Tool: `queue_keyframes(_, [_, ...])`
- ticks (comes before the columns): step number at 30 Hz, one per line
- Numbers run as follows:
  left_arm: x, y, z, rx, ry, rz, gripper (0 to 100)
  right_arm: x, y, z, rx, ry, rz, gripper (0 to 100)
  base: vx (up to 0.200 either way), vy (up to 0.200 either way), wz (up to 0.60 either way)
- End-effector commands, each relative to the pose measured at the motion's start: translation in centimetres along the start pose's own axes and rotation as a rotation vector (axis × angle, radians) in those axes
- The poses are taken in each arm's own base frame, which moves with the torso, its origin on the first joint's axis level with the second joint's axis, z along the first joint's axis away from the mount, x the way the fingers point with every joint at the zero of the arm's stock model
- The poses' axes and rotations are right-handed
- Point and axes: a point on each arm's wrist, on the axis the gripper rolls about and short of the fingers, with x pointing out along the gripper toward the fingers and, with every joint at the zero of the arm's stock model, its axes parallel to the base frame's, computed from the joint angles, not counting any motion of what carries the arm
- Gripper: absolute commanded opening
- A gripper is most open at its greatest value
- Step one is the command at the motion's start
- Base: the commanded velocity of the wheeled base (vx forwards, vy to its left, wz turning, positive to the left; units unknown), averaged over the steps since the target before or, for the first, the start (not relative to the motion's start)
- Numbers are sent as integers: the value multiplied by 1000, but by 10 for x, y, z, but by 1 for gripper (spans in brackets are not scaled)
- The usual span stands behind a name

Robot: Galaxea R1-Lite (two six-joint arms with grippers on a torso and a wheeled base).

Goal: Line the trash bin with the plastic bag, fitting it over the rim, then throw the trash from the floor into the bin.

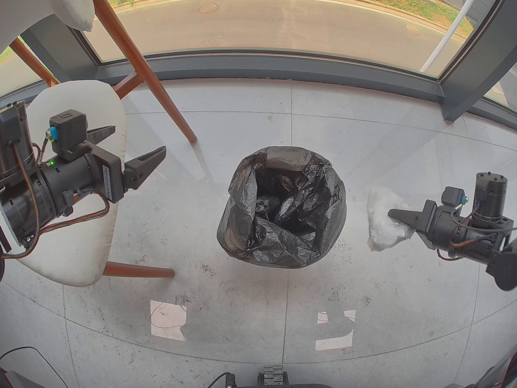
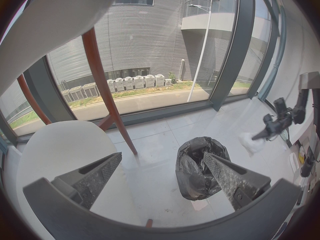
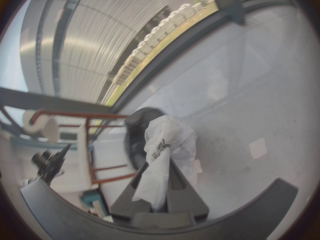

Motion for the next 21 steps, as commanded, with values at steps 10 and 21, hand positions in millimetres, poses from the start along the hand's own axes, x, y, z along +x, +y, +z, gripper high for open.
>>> queue_keyframes(10, [-75, 8, 8, -33, -112, 154, 100, 16, 70, -35, -285, 224, 279, 0, 0, 0, 0])
queue_keyframes(21, [-74, 10, 6, -29, -156, 177, 100, 95, 80, -10, -317, 68, 360, 0, 0, 0, 0])
